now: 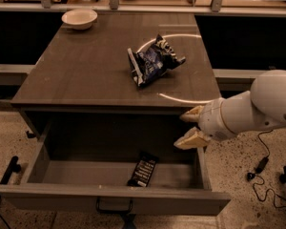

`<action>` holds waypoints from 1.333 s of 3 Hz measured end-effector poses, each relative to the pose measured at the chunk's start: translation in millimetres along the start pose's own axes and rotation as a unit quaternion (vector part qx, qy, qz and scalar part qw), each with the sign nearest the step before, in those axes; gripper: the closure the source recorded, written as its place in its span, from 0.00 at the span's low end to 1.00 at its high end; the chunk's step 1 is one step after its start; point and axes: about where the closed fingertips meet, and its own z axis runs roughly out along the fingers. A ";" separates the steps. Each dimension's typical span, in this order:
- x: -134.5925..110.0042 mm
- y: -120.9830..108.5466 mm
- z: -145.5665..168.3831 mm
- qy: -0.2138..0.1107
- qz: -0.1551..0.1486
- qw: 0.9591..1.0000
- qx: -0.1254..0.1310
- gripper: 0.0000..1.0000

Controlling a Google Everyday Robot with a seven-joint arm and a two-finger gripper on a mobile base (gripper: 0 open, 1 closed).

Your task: Place rxbar chocolate into top drawer

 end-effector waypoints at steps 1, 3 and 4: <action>5.4 -6.2 -31.5 -0.002 -0.002 1.000 0.000 0.40; -2.1 8.5 -102.1 -0.024 -0.028 0.998 -0.060 0.12; -3.4 14.6 -102.1 -0.023 -0.030 0.997 -0.072 0.00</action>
Offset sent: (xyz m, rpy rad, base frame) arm -0.0403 -0.0651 0.0947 0.0412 0.0736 0.2009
